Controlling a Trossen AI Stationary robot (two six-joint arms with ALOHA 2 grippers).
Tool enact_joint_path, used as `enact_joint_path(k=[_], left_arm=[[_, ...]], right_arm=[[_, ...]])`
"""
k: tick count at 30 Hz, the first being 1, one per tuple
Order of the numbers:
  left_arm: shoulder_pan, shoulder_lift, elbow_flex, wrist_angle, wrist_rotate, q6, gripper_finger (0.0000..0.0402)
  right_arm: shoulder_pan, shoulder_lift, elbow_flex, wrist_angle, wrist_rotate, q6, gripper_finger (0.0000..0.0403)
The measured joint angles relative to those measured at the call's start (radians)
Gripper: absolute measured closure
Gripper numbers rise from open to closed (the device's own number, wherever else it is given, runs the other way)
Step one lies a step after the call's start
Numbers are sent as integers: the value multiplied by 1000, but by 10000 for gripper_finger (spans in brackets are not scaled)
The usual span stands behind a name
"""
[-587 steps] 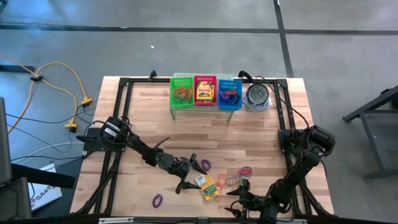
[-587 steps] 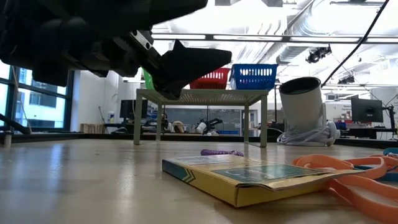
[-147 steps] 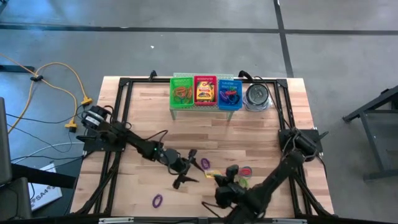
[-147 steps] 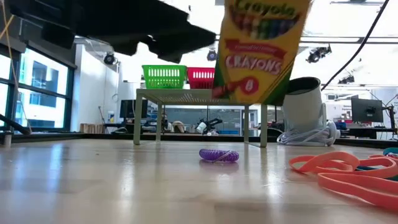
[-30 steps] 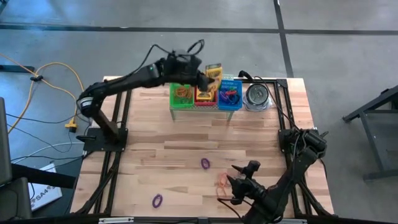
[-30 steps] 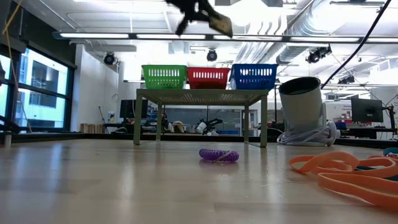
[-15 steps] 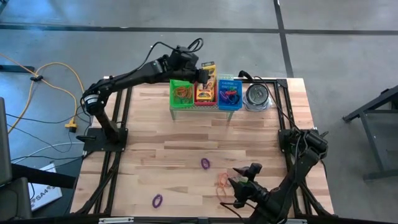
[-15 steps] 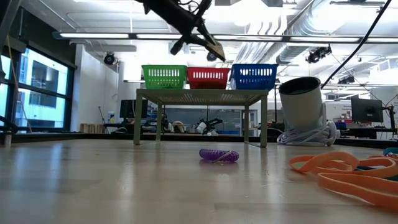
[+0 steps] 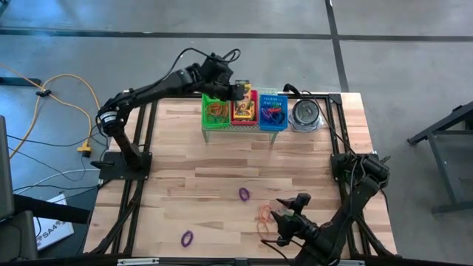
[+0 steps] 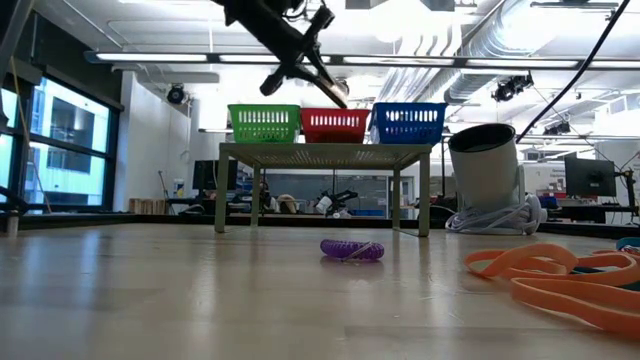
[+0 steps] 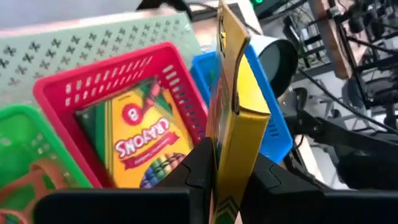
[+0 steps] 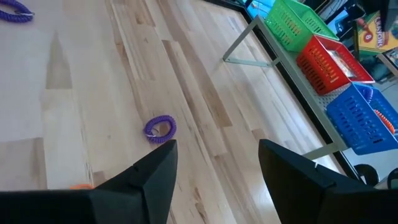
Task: Pick & Place Office Desk Supplies
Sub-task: Put the yellow crayon box into the red bin on the shelf, then put the bottom violet spring keychain into the blue bin on the shelf
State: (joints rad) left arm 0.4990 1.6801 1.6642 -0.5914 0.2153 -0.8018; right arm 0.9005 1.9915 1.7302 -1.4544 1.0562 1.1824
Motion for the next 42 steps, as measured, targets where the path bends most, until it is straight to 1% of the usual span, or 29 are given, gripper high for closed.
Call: enact_joint_path(k=[2,5,9,13,20,24,27,30,33,35,38,40,42], left_arm=[[11,2,0,-14,12,-7,361],[16,2,0,-4,-11,-7,359],[16,2,0,-3,-11,-34,344],[15,2,0,-11,-8,-29,314],[10,2,0,-12,-8,-25,241],[4,2,0,19,-4,49,225],[-1,0,0,49,33,76,223],[-1,-2,0,136,130,73,223],[-9,-9,0,283,273,146,223],[-28,-23,0,372,335,199,223],[-73,-53,0,448,348,293,223],[-113,-81,0,431,338,397,223],[-170,-109,0,361,330,563,223]], right_arm=[[0,0,0,1,0,0,188],[0,0,0,2,-13,0,188],[1,0,0,2,-15,0,188],[1,0,0,2,-14,0,188],[0,0,0,3,-12,0,188],[0,0,0,3,-12,1,188],[0,0,0,3,-12,1,188],[0,0,0,4,-11,2,188],[0,0,0,4,-12,2,188],[0,0,-9,8,-10,3,188],[0,0,-27,15,-10,3,188],[0,0,-38,23,-11,3,188],[0,1,-45,31,-14,3,188]])
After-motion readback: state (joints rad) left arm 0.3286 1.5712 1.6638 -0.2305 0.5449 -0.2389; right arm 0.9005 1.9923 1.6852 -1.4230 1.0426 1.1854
